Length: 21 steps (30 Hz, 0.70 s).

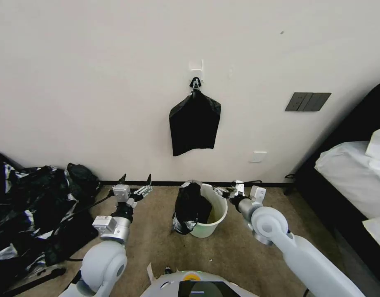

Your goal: Place a trash bag onto the trash bin.

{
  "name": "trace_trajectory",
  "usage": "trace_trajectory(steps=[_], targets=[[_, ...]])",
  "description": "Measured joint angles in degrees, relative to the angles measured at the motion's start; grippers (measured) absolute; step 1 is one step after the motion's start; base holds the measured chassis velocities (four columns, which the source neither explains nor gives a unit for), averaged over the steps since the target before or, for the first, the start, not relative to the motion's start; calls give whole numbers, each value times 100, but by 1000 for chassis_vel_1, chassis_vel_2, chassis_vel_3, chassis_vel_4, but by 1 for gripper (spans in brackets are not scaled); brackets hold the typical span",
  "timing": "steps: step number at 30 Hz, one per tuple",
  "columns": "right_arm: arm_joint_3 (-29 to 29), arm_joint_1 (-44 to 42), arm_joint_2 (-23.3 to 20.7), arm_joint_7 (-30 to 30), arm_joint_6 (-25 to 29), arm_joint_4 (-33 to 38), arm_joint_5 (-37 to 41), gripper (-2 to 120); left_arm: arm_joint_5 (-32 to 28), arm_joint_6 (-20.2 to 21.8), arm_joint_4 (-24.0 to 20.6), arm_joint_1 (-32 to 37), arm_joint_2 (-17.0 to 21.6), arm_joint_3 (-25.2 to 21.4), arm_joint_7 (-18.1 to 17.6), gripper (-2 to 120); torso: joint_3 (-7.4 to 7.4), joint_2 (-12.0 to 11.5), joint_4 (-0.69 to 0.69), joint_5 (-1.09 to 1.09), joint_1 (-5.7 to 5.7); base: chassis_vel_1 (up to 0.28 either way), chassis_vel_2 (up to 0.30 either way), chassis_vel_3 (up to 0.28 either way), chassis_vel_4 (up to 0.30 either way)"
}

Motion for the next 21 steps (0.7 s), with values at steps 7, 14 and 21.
trace_trajectory(steps=[7,14,21], targets=[[-571,302,336,-579,-246,-454,-130,100,-6,8,58,38,10,-46,8,100,0,0,0,2,0,0,0,0,0],[-913,491,673,-461,-318,-1094,-41,99,-1,4,60,29,-1,10,9,100,0,0,-1,1,0,0,0,0,0],[-972,439,810,-449,-338,-1311,134,90,5,0,79,9,-7,71,10,100,0,0,-1,1,0,0,0,0,0]])
